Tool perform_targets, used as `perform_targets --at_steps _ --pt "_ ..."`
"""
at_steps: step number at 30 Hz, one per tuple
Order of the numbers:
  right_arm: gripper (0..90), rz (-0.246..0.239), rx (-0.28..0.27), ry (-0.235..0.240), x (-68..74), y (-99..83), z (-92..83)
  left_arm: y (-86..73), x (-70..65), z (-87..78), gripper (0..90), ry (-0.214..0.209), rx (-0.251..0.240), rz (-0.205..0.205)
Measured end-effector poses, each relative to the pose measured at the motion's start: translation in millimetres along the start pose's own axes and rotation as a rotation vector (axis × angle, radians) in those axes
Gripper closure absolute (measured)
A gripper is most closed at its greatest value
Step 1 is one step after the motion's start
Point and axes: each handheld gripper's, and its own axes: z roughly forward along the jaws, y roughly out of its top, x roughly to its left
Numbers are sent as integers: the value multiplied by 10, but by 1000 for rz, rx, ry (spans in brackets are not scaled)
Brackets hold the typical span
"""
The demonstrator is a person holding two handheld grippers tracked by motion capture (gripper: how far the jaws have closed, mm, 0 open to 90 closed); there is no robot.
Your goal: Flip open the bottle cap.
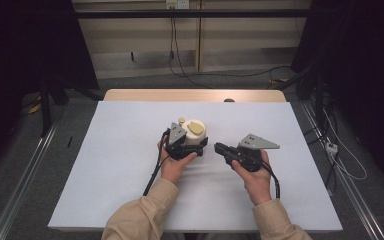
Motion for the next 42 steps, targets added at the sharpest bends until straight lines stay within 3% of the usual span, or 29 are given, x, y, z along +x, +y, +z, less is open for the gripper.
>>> perform_targets --at_steps 14,42 --pt "900 23 21 19 -22 67 146 -3 1 0 62 -2 -1 -1" --pt "900 -3 57 11 52 188 348 -2 7 -1 62 -2 2 5"
